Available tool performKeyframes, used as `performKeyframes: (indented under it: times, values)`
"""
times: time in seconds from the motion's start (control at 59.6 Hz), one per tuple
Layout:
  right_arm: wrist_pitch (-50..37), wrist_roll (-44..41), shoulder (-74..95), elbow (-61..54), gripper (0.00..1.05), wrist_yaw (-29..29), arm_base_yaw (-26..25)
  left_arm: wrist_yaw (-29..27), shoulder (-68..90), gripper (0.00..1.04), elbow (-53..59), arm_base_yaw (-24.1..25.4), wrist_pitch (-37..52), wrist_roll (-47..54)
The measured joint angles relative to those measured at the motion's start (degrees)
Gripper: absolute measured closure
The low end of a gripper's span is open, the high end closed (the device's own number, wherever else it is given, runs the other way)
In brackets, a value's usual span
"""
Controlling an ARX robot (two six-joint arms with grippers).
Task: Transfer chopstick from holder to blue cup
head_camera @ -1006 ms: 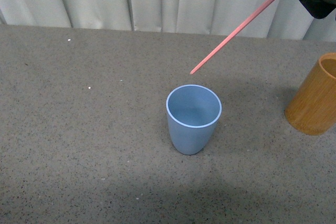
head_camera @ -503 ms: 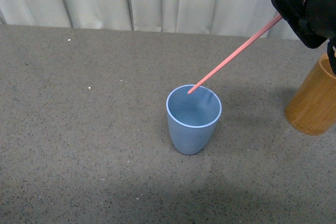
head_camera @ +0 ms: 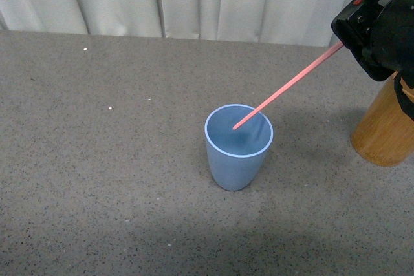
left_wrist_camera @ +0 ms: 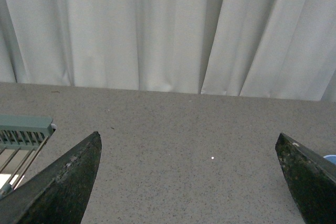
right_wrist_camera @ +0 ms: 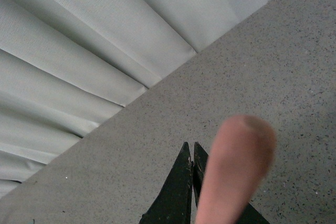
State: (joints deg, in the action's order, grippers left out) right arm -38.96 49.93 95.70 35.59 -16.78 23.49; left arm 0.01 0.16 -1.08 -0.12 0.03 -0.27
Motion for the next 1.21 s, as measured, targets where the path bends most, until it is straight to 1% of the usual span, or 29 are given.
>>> performKeyframes:
  times: [0.184, 0.218, 0.252, 0.285, 0.369, 0.419, 0.436, 0.537, 0.553, 0.57, 0.62, 0.654, 0.671, 0.688, 0.704, 0.771, 0.805, 0.838, 0.872, 0.889, 0.906, 0.922, 0.939, 0.973, 0.989, 1.023, 1.056, 1.124, 1.207]
  values:
    - [0.79, -0.50, 0.33, 0.13, 1.04, 0.24, 0.15, 0.00, 0.00, 0.07, 0.00, 0.00, 0.00, 0.00]
    - [0.76, -1.07, 0.33, 0.15, 1.01, 0.20, 0.31, 0.00, 0.00, 0.07, 0.00, 0.00, 0.00, 0.00]
    - [0.39, -1.31, 0.33, 0.13, 0.96, 0.55, 0.50, 0.00, 0.00, 0.07, 0.00, 0.00, 0.00, 0.00]
    - [-0.15, -2.14, 0.33, 0.22, 0.89, 1.03, 0.72, 0.00, 0.00, 0.07, 0.00, 0.00, 0.00, 0.00]
    - [0.72, -3.19, 0.33, 0.79, 0.77, 0.24, 1.03, 0.00, 0.00, 0.07, 0.00, 0.00, 0.00, 0.00]
    - [1.84, -3.80, 0.24, 0.90, 0.66, -1.20, 1.07, 0.00, 0.00, 0.07, 0.00, 0.00, 0.00, 0.00]
    - [2.10, -4.00, 0.17, 0.90, 0.64, -1.84, 1.07, 0.00, 0.00, 0.07, 0.00, 0.00, 0.00, 0.00]
    - [4.07, -6.14, -2.45, 0.72, 0.38, -7.17, 0.61, 0.00, 0.00, 0.07, 0.00, 0.00, 0.00, 0.00]
    - [2.56, -7.91, -2.60, 0.24, 0.37, -7.02, 0.37, 0.00, 0.00, 0.07, 0.00, 0.00, 0.00, 0.00]
    - [-3.91, -12.35, -2.62, -1.70, 0.42, -6.14, -0.17, 0.00, 0.02, 0.07, 0.00, 0.00, 0.00, 0.00]
    - [-16.92, -23.23, -3.34, -7.48, 0.52, -3.80, -1.70, 0.02, -0.02, 0.07, 0.00, 0.00, 0.00, 0.00]
    - [-21.66, -27.76, -4.59, -10.93, 0.58, -2.75, -2.58, 0.00, -0.04, 0.07, 0.00, 0.00, 0.00, 0.00]
    - [-24.02, -32.04, -5.88, -13.22, 0.61, -2.16, -3.30, 0.00, -0.02, 0.07, 0.00, 0.00, 0.00, 0.00]
    - [-24.92, -32.83, -6.67, -14.29, 0.63, -1.99, -3.67, 0.00, -0.02, 0.07, 0.00, 0.00, 0.00, 0.00]
    - [-25.86, -36.41, -8.48, -16.35, 0.67, -1.05, -4.46, 0.00, 0.02, 0.07, 0.00, 0.00, 0.00, 0.00]
    - [-24.96, -42.38, -15.74, -21.90, 0.77, 1.46, -7.17, 0.00, 0.00, 0.07, 0.00, 0.00, 0.00, 0.00]
    - [-23.02, -43.93, -20.09, -24.65, 0.83, 2.91, -8.68, 0.00, 0.00, 0.07, 0.00, 0.00, 0.00, 0.00]
    - [-17.70, -46.27, -28.28, -29.07, 0.92, 5.51, -11.28, 0.00, 0.00, 0.07, 0.00, 0.00, 0.00, 0.00]
    - [-11.34, -47.32, -35.93, -32.17, 0.99, 7.67, -13.42, 0.00, 0.00, 0.07, 0.00, 0.00, 0.00, 0.00]
    - [-5.33, -47.87, -42.53, -34.05, 1.04, 9.55, -15.17, 0.00, 0.00, 0.07, 0.00, 0.00, 0.00, 0.00]
    - [-3.02, -48.04, -44.96, -34.53, 1.04, 10.45, -16.00, 0.00, 0.00, 0.07, 0.00, 0.00, 0.00, 0.00]
    - [1.77, -48.33, -49.99, -35.28, 1.04, 12.59, -17.62, 0.00, 0.00, 0.07, 0.00, 0.00, 0.00, 0.00]
    - [4.48, -48.41, -52.65, -35.43, 1.04, 13.55, -18.40, 0.00, 0.00, 0.07, 0.00, 0.00, 0.00, 0.00]
    - [15.58, -48.78, -63.87, -35.41, 1.04, 15.69, -20.94, 0.02, 0.00, 0.07, 0.00, 0.00, 0.00, 0.00]
    - [18.05, -48.81, -66.69, -35.41, 1.04, 15.89, -21.35, 0.02, 0.00, 0.07, 0.00, 0.00, 0.00, 0.00]
    - [26.91, -48.98, -77.11, -35.41, 1.04, 15.93, -22.67, 0.02, 0.00, 0.07, 0.00, 0.00, 0.00, 0.00]
    - [31.85, -49.11, -83.82, -35.39, 1.04, 16.09, -23.06, 0.00, 0.00, 0.07, 0.00, 0.00, 0.00, 0.00]
    - [37.55, -49.33, -92.04, -35.39, 1.04, 16.90, -23.26, 0.00, -0.04, 0.07, 0.00, 0.00, 0.00, 0.00]
    - [38.66, -49.55, -95.03, -35.39, 1.04, 16.87, -23.26, 0.00, -0.04, 0.07, 0.00, 0.00, 0.00, 0.00]
